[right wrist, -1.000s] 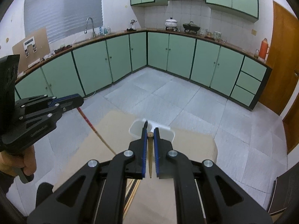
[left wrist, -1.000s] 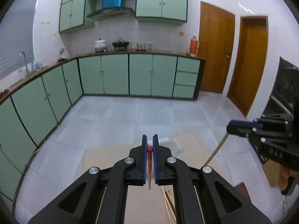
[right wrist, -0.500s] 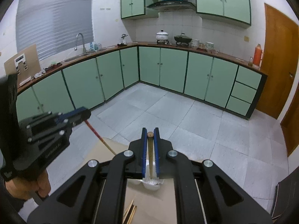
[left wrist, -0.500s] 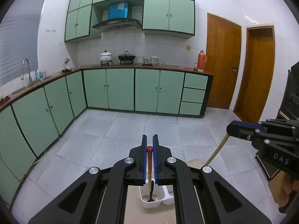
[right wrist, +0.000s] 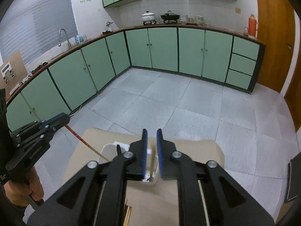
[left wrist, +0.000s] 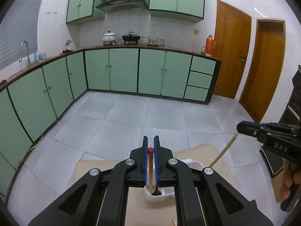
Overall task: Organize utensils
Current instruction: 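Open both tools to release the chopsticks into the holder, then move both tools back over the remaining chopsticks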
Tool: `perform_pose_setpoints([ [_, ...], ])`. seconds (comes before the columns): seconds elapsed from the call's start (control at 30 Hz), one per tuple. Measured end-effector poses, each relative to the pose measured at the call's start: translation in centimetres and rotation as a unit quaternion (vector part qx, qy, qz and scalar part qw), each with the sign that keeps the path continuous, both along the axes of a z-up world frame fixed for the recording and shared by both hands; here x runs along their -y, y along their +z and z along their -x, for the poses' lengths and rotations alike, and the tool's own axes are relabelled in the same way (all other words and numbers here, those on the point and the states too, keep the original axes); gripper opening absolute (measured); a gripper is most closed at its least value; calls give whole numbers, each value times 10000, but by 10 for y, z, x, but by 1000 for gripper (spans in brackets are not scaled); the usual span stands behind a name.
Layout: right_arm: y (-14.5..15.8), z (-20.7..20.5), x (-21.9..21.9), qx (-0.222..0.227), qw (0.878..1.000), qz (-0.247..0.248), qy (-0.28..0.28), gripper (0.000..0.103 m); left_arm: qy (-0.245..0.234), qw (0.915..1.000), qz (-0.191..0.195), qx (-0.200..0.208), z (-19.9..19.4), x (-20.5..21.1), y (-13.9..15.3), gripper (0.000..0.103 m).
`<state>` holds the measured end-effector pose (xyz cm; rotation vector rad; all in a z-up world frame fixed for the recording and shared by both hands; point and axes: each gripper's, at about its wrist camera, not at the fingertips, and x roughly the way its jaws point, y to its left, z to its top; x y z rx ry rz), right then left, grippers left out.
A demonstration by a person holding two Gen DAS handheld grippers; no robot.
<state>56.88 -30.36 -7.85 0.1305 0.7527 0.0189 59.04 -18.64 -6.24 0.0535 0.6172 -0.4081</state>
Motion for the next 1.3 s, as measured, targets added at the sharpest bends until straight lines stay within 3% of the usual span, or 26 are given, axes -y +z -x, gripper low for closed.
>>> perform_pose_setpoints([
  [0.07,1,11,0,80,10000,-20,-19,22,-21,10000,-39,42,6,-5,2,15],
  [0.2,11,44,3,318,9995,-10,31,24,-28,9995,-27,302,34,-25,19,31],
  [0.27,18,74,1,518,9986,-39,81,24,-27,9990,-11,457,51,-36,29,39],
  [0.33,21,103,-1,731,9973,29,112,27,50,9983,35,581,75,-52,36,53],
  [0.43,11,158,-14,972,9947,247,238,30,19,9977,117,674,114,-70,30,58],
  [0.53,-16,208,-26,1095,9933,276,231,30,-49,9974,132,706,158,-83,5,60],
  [0.7,-95,283,-60,1005,9942,353,159,30,-23,9978,289,589,237,-100,-69,65],
  [0.8,-161,317,-81,598,9977,301,67,30,66,9989,273,388,276,-104,-117,65],
  [0.9,-204,336,-98,193,9997,89,92,30,91,9997,236,69,302,-104,-152,65],
  [1.1,-242,347,-132,-85,9993,164,320,30,54,9994,229,-248,327,-101,-194,65],
  [1.3,-250,338,-133,-163,9988,189,428,30,-48,9991,64,-418,328,-91,-217,65],
])
